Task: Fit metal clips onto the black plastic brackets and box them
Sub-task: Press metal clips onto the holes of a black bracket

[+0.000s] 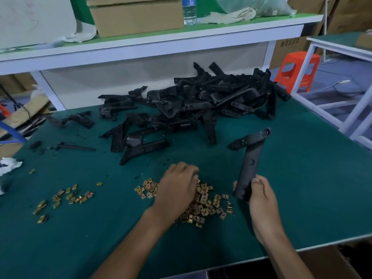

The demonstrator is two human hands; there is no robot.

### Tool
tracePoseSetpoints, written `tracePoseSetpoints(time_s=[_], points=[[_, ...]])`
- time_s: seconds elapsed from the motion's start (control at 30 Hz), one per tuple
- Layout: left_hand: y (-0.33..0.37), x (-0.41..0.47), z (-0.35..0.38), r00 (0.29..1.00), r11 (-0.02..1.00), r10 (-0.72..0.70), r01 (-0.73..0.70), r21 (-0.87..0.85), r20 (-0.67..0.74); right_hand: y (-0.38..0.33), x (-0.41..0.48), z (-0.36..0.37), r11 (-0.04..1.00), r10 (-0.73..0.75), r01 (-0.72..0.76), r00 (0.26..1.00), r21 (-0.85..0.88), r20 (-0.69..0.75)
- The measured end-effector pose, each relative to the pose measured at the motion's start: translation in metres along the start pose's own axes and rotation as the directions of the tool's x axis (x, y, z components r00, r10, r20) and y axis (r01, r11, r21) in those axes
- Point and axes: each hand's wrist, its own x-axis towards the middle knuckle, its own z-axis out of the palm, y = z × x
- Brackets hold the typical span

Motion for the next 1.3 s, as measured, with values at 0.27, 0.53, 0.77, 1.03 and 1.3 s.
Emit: tracePoseSetpoints(time_s=[0.27,0.53,0.77,1.03,1.3], points=[[-0.025,0.011,0.012,0.967,0.991,-0.132,0.122,0.057,0.218,-0.004,-0.013,0.005,0.98,-0.138,0.134,0.99,-0.149,-0.015],[-0.02,0.025,0.016,0.93,0.973,-0.223,0.231,0.006,0.293,-0.004,-0.015,0.003,0.959,-0.151,0.164,0.986,-0.229,0.074],[-0.011,0.016,-0.004,0.969,0.915,-0.213,0.243,-0.322,0.126,-0.001,-0.017,0.003,0.93,-0.269,0.276,0.961,-0.242,0.06],[-0.008,0.012,-0.041,0.953,0.73,-0.265,0.298,-0.616,0.147,0.001,-0.018,0.009,0.764,-0.397,0.427,0.902,-0.484,0.169],[0.002,0.003,-0.053,0.931,0.457,-0.256,0.353,-0.817,0.259,0.01,-0.018,0.009,0.744,-0.379,0.409,0.91,-0.529,0.17]])
